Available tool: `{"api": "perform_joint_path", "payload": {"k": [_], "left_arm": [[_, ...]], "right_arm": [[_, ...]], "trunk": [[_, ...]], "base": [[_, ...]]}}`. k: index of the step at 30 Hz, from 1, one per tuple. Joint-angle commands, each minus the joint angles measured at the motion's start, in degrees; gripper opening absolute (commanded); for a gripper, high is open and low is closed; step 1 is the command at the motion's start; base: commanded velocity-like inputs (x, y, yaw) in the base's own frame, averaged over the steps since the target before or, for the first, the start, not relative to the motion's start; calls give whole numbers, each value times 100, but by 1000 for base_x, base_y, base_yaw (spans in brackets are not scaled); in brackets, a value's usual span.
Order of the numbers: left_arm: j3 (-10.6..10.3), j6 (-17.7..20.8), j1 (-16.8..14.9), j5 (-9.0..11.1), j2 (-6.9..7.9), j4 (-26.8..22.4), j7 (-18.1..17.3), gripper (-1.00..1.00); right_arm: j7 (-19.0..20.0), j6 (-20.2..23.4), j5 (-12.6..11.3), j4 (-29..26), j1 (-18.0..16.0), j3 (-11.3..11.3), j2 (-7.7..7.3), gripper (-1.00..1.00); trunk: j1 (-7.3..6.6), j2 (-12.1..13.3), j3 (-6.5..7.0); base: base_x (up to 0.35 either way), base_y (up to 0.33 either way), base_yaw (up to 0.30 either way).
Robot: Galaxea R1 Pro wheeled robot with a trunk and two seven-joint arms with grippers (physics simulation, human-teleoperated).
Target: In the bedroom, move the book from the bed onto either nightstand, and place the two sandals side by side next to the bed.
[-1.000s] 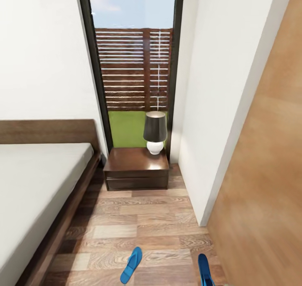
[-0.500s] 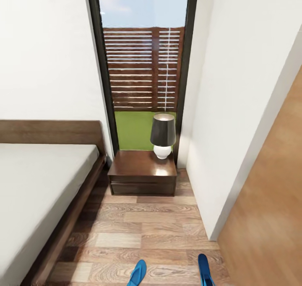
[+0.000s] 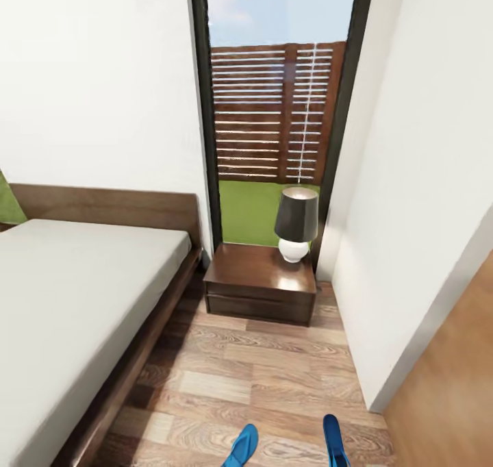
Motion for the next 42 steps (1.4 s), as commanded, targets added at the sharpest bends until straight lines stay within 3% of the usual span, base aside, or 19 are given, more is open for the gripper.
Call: {"api": "perform_joint_path", "payload": {"k": [1,22,42], "left_arm": [[-28,-20,-7,34,3,9,-3,100],[-28,-20,-7,34,3,9,-3,100],[-28,-20,-7,34,3,9,-3,100]], "right_arm": [[31,-47,-43,23,-8,47,0,-100],[28,-54,-43,23,-8,47,0,-100],[27,-54,-43,24,-8,47,0,-100]], "trunk": [[0,-3,-5],[0,-3,-5],[0,-3,-5]], "base": [[0,0,292],[0,0,286],[192,-71,53]]}}
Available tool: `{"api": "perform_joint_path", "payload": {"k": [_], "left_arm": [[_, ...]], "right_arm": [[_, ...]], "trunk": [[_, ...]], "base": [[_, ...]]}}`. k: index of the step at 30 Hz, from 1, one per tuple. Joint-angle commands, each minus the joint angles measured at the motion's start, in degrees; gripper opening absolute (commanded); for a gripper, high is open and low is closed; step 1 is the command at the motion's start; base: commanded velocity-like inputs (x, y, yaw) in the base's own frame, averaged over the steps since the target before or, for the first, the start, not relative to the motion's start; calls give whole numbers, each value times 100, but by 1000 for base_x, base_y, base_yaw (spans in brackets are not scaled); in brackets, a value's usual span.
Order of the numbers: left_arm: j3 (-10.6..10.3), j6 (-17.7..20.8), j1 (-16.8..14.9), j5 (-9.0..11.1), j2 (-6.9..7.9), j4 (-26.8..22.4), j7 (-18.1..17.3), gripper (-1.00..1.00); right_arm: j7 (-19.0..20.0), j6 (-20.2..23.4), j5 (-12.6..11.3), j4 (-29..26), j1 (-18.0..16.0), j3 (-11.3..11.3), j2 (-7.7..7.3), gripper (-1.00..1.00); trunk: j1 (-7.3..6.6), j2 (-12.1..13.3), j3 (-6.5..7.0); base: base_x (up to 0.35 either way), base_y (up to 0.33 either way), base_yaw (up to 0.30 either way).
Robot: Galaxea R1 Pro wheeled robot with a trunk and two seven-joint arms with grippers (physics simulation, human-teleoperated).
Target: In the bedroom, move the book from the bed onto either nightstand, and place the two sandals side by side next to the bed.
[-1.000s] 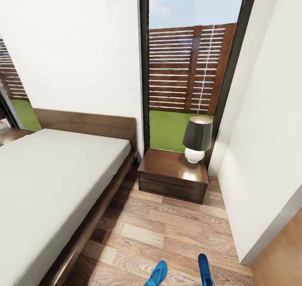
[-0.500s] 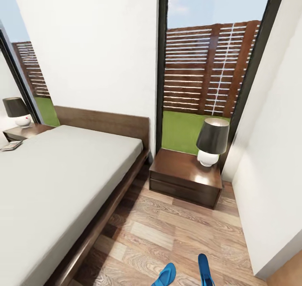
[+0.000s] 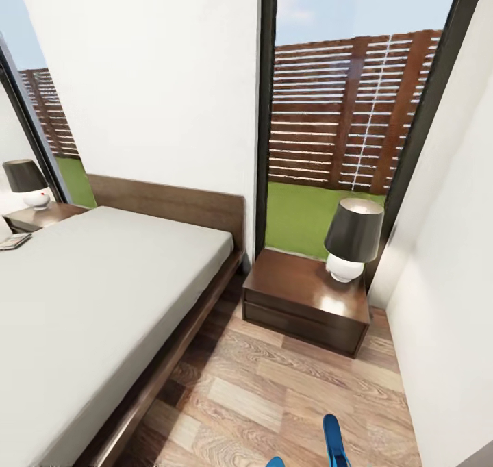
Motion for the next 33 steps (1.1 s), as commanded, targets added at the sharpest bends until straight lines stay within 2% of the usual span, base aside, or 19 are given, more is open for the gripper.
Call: {"api": "perform_joint_path", "payload": {"k": [1,28,33], "left_arm": [[-27,-20,-6,34,3,8,-3,100],[-27,-20,-6,34,3,8,-3,100],[-27,-20,-6,34,3,8,-2,100]], "right_arm": [[29,-48,-43,23,-8,48,1,-100],[29,-56,-43,22,-8,48,1,-100],[29,-56,-43,22,-8,48,1,-100]], "trunk": [[1,-3,-5],[1,-3,-5],[1,-3,-5]], "base": [[58,-19,257],[3,-1,291],[2,-1,163]]}}
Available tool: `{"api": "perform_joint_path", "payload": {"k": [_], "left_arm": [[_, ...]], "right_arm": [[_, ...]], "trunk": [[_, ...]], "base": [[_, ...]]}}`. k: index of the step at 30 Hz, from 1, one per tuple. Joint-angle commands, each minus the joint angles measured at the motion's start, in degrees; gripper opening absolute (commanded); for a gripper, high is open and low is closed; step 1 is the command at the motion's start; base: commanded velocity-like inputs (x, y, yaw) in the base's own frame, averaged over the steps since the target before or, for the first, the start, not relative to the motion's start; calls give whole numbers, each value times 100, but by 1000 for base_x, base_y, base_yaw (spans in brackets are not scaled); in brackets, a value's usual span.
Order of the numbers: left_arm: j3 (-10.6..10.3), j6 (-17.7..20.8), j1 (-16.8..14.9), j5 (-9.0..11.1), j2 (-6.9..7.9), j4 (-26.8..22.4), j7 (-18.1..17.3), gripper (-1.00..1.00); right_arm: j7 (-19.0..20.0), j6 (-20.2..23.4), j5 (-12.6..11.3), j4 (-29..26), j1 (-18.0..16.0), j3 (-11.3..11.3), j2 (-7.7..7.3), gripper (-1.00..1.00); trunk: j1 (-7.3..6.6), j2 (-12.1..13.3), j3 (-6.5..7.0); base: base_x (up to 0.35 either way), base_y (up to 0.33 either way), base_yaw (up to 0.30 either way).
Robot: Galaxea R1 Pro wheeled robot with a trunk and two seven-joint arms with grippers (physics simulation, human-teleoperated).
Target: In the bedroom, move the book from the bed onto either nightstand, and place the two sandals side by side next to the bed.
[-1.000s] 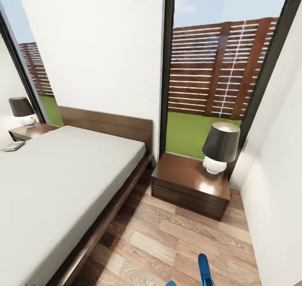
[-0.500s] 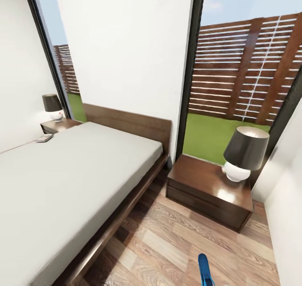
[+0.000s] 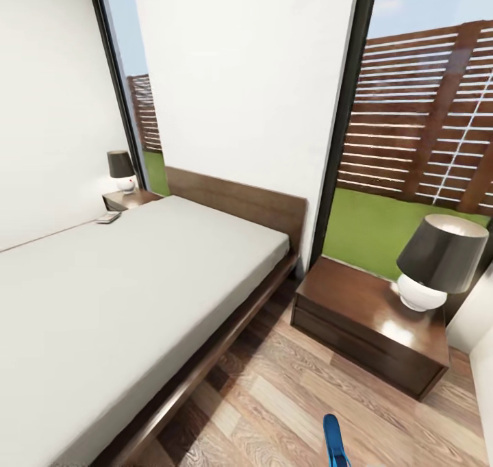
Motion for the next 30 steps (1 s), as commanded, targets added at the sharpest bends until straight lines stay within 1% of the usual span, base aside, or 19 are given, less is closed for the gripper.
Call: {"api": "perform_joint_path", "payload": {"k": [1,16,25,30], "left_arm": [[-27,-20,-5,34,3,7,-1,100],[-27,-20,-5,34,3,7,4,100],[-31,-20,-5,34,3,7,4,100],[-27,-20,-5,28,-22,7,4,100]], "right_arm": [[28,-47,-42,25,-10,48,1,-100],[28,-50,-42,25,-10,48,1,-100],[29,-56,-42,26,-8,48,1,-100],[29,-56,-42,28,-10,48,1,-100]], "trunk": [[0,-3,-5],[0,-3,-5],[0,-3,-5],[0,-3,-5]], "base": [[48,-59,48],[144,-190,7],[16,-30,0],[0,-240,0]]}}
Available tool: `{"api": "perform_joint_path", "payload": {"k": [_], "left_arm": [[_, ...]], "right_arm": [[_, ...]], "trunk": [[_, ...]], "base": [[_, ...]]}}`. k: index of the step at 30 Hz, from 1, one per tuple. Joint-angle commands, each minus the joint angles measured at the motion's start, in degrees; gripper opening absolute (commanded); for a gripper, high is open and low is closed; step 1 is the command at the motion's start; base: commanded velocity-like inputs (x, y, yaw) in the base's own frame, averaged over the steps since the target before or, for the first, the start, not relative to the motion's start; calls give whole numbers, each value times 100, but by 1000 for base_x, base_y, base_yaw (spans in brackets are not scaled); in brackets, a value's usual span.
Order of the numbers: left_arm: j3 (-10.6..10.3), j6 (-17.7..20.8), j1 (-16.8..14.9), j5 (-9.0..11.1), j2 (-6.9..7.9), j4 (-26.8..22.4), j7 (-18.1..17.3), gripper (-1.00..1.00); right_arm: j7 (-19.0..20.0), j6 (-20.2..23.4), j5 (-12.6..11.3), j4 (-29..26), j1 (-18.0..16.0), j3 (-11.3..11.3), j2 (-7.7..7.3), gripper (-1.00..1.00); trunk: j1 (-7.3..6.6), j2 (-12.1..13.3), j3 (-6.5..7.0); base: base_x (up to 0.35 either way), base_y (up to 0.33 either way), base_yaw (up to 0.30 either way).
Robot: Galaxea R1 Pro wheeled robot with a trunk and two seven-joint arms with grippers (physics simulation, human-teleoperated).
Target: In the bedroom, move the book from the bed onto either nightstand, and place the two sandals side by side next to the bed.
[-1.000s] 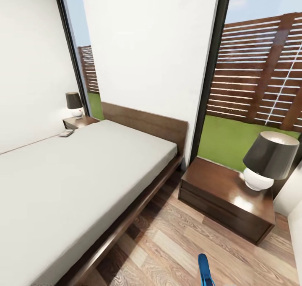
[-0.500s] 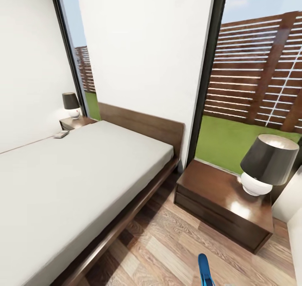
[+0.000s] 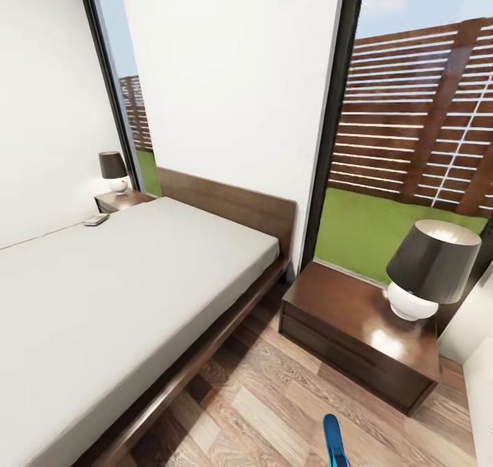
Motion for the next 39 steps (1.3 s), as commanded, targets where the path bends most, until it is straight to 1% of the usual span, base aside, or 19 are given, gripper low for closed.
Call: {"api": "perform_joint_path", "payload": {"k": [1,6,12,25,39], "left_arm": [[-22,-18,-4,34,3,5,-5,100],[-22,-18,-4,37,2,5,-5,100],[-22,-18,-4,37,2,5,-5,100],[-22,-18,-4,34,2,5,-5,100],[-22,-18,-4,36,2,5,-5,100]], "right_arm": [[27,-44,-44,26,-9,48,2,-100],[29,-44,-44,22,-9,48,2,-100],[27,-44,-44,24,-9,48,2,-100],[27,-44,-44,25,-9,48,2,-100],[34,-49,-44,22,-9,48,2,-100]], "trunk": [[0,-3,-6],[0,-3,-6],[0,-3,-6],[0,-3,-6],[0,-3,-6]], "base": [[0,-278,0],[0,-223,0],[20,-62,0],[167,-181,0],[10,-11,0]]}}
